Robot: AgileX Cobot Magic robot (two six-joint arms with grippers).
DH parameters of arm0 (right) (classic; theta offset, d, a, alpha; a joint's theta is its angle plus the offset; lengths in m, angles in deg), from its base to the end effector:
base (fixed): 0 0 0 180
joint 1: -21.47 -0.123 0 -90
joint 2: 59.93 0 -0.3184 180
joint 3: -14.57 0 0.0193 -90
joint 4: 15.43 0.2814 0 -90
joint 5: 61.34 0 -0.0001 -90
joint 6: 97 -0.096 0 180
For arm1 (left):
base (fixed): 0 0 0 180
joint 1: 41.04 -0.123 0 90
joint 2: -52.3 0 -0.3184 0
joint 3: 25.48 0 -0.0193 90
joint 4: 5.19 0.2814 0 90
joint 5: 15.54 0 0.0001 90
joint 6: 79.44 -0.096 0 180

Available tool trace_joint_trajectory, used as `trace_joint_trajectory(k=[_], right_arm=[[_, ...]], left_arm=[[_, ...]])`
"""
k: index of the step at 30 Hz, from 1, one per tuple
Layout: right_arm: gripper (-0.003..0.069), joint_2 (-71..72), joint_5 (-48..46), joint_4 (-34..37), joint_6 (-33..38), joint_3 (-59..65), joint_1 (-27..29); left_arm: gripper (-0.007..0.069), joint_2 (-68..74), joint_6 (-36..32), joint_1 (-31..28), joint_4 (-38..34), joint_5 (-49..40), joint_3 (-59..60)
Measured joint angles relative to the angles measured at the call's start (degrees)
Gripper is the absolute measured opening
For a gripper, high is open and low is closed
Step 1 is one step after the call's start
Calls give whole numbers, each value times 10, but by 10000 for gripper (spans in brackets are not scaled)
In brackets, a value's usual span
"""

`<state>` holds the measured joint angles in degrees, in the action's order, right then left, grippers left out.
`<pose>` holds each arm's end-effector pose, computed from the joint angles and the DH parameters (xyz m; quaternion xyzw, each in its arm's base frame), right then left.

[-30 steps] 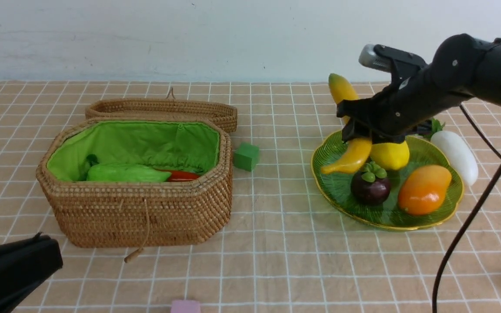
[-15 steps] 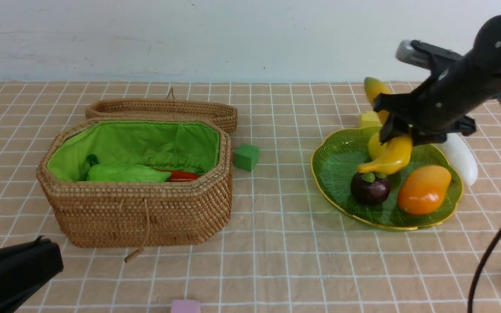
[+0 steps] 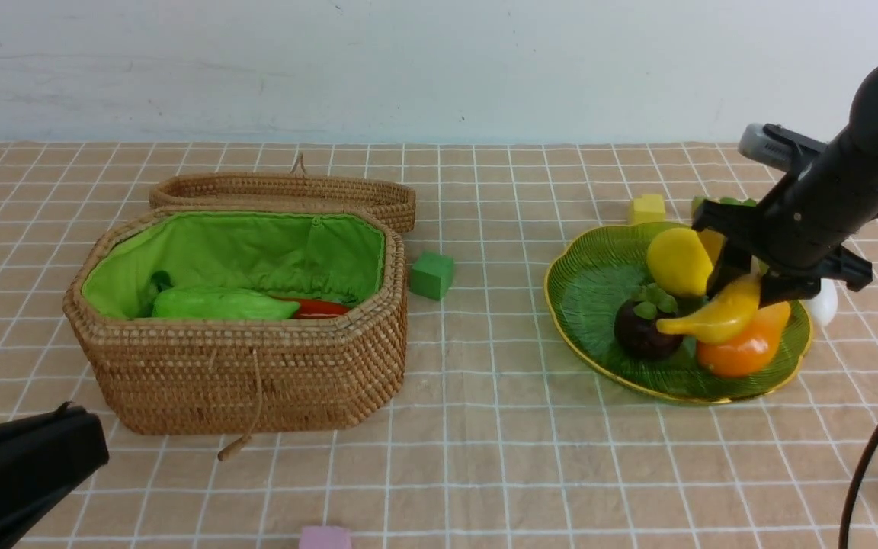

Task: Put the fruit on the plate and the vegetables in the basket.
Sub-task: Use the right arm to grab a banana and put it into the right plate, then take a daikon with your right arm and place it on the basket on the left.

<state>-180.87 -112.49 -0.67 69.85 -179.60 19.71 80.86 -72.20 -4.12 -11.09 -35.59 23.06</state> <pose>0.4746 0.0337 0.2467 0.1562 0.9626 0.1373 0.1736 0.0663 -0.0541 0.3450 0.1680 0.7301 -0.2903 0.5953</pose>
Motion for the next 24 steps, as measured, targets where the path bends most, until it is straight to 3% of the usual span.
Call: trace_joint_trajectory(k=[2,5,9,16,19,24], right_arm=[[395,0,0,0,0,0,0],[521,0,0,2,0,0,0],[597,7,-17,7,19,-4,0],[550,40,-57,-64,56,-59,26],[517,33,-39,-129,88,-82,73],[514,-17,3,-126,104,-90,109]], left_arm=[[0,0,0,0,0,1,0],[0,0,0,0,0,6,0],[0,0,0,0,0,14,0],[0,0,0,0,0,41,0],[2,0,0,0,0,53,0],[4,0,0,0,0,55,0]])
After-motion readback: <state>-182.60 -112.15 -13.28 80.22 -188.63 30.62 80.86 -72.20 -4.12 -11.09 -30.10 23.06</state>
